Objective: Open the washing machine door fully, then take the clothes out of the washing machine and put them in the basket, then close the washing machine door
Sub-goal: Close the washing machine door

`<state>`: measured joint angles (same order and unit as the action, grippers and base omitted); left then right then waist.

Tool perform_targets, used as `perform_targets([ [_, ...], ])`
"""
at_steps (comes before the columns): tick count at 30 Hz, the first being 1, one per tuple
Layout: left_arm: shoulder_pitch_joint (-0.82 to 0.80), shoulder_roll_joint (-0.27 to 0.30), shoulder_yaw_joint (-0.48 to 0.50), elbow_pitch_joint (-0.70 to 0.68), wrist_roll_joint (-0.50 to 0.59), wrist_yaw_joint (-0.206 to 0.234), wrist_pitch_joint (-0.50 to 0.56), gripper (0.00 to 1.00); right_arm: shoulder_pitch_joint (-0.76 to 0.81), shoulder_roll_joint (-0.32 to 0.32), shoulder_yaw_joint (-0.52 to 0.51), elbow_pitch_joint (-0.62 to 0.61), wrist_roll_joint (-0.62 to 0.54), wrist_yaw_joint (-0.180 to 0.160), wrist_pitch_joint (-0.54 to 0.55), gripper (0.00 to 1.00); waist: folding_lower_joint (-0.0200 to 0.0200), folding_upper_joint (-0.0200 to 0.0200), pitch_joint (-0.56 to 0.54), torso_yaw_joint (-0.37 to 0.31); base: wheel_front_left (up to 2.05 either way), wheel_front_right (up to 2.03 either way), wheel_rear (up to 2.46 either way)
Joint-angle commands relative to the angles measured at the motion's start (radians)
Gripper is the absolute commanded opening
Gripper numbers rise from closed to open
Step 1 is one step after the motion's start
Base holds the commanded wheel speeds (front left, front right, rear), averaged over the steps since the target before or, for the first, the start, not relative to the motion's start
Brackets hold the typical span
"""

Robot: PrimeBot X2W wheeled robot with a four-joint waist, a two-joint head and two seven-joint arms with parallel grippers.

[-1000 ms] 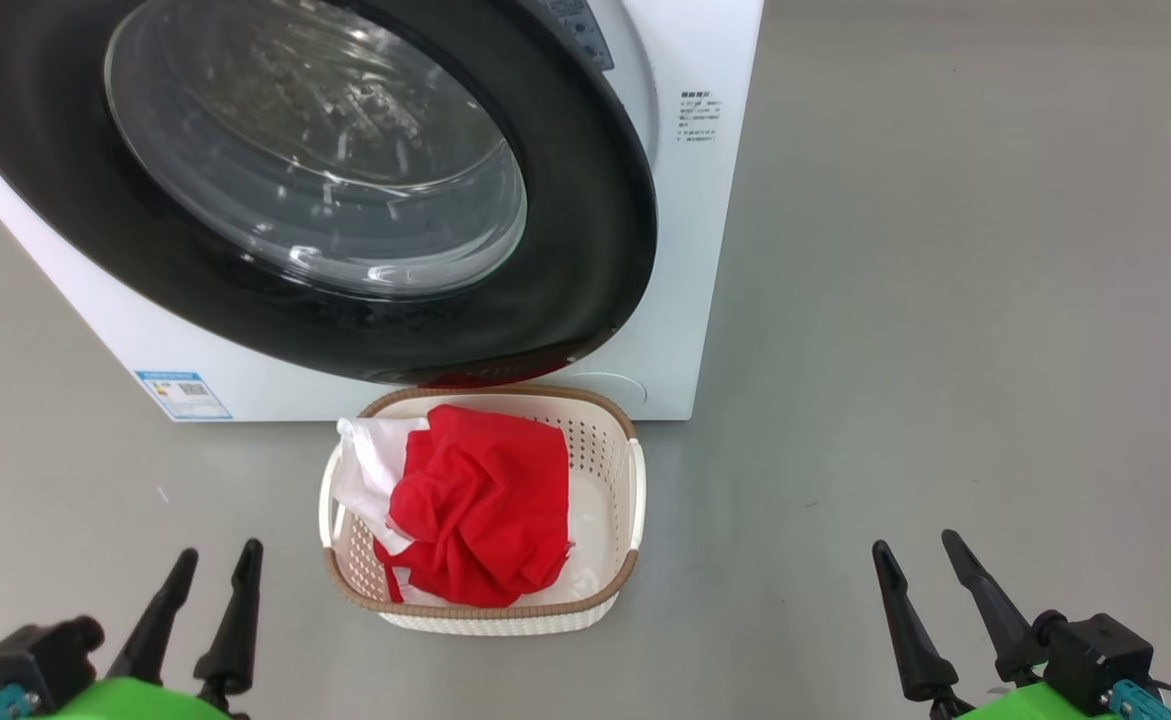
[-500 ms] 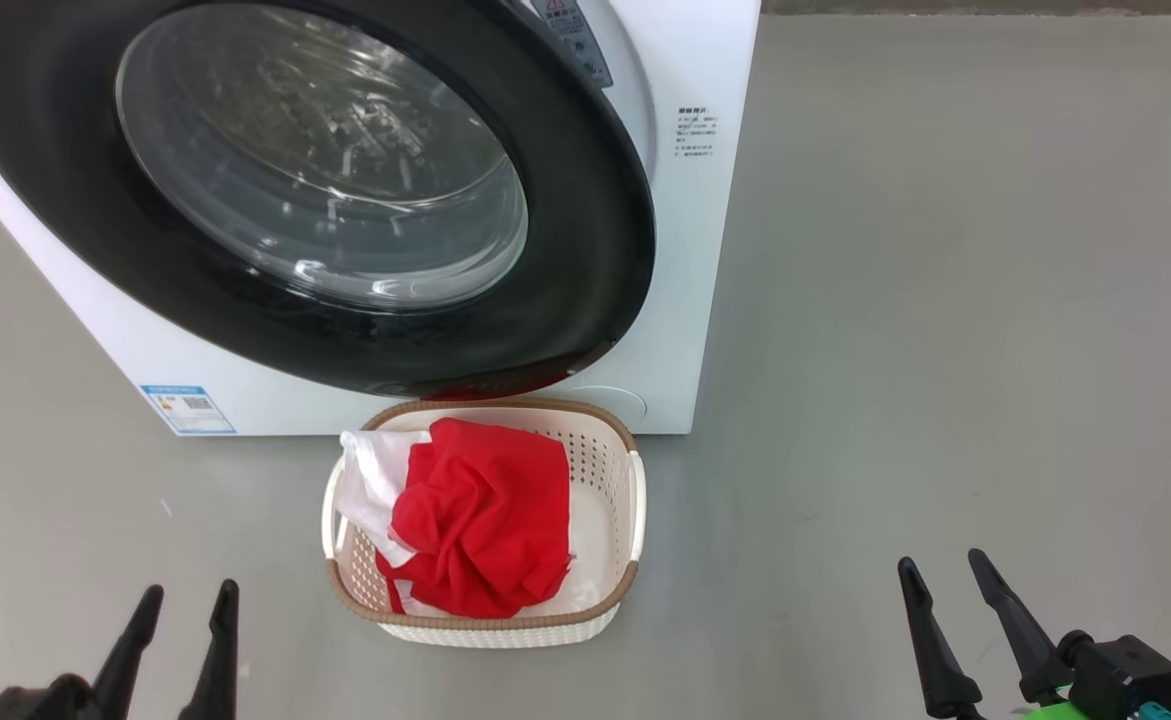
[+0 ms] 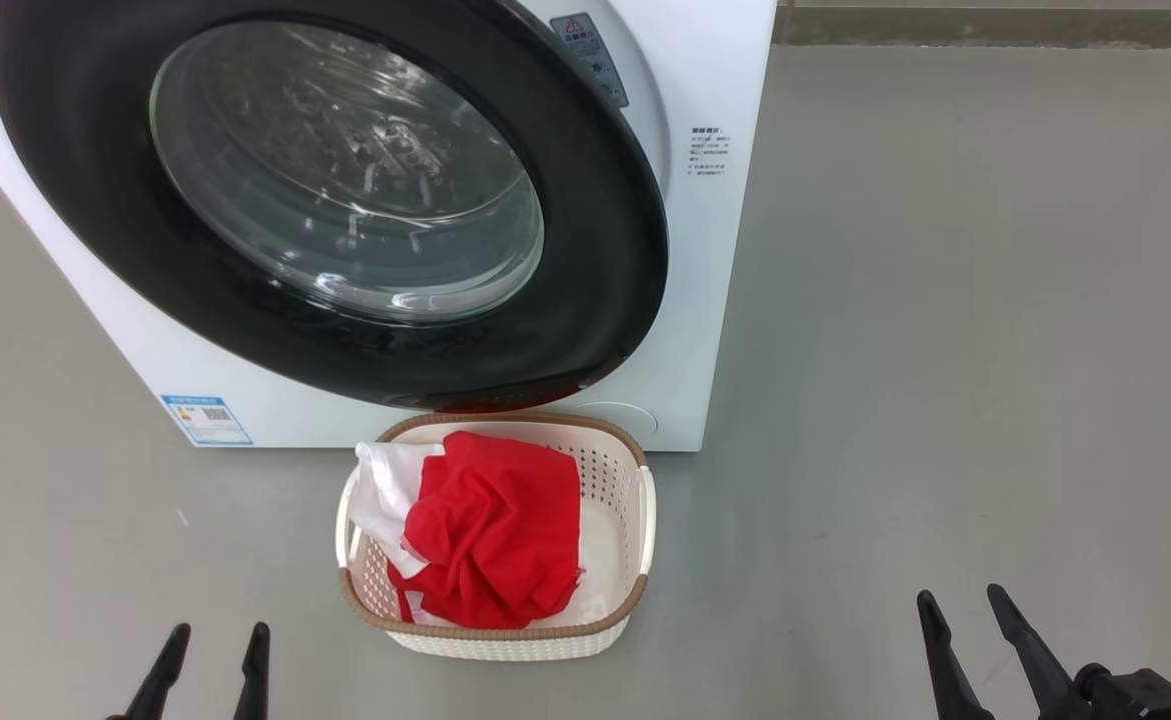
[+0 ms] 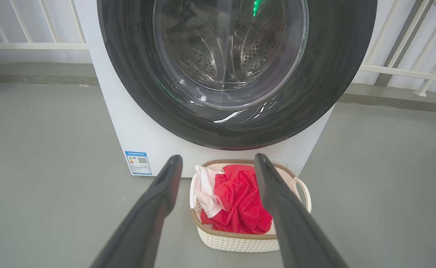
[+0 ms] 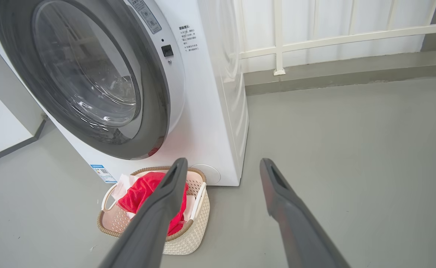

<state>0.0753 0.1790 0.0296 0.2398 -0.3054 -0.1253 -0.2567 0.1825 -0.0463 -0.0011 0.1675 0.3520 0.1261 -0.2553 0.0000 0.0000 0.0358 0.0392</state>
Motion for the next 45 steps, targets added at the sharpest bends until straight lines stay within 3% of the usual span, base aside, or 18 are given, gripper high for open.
perform_targets([
  [1, -0.018, 0.012, 0.042, -0.029, 0.016, -0.005, -0.005, 1.0, -0.017, -0.012, 0.017, -0.024, -0.004, 0.005, -0.006, 1.0, 0.0, 0.0, 0.0, 0.001, 0.0, 0.0, 0.0],
  [12, -0.034, 0.008, 0.043, -0.035, 0.029, -0.005, -0.005, 1.0, -0.035, -0.01, 0.02, -0.034, -0.003, 0.005, -0.006, 1.0, 0.0, 0.0, 0.009, 0.018, 0.0, 0.0, 0.0],
  [13, -0.035, 0.006, 0.04, -0.035, 0.029, -0.005, -0.005, 1.0, -0.039, -0.009, 0.023, -0.037, 0.001, 0.005, -0.006, 0.86, 0.0, 0.0, 0.01, 0.022, 0.0, 0.0, 0.0],
  [15, -0.037, -0.002, 0.034, -0.037, 0.028, -0.005, -0.005, 1.0, -0.051, -0.009, 0.028, -0.042, 0.008, 0.005, -0.006, 0.0, 0.0, 0.0, 0.013, 0.033, 0.0, 0.0, 0.0],
  [29, -0.096, -0.058, -0.016, -0.039, 0.017, -0.005, -0.005, 1.0, -0.364, -0.004, 0.127, 0.021, 0.037, 0.005, -0.006, 0.0, 0.0, 0.0, 0.077, 0.141, 0.0, 0.0, 0.0],
  [45, -0.247, -0.108, -0.111, -0.039, -0.033, -0.005, -0.005, 1.0, -0.725, -0.004, 0.095, 0.168, -0.033, 0.005, -0.006, 0.0, 0.0, 0.0, 0.247, 0.289, 0.0, 0.0, 0.0],
])
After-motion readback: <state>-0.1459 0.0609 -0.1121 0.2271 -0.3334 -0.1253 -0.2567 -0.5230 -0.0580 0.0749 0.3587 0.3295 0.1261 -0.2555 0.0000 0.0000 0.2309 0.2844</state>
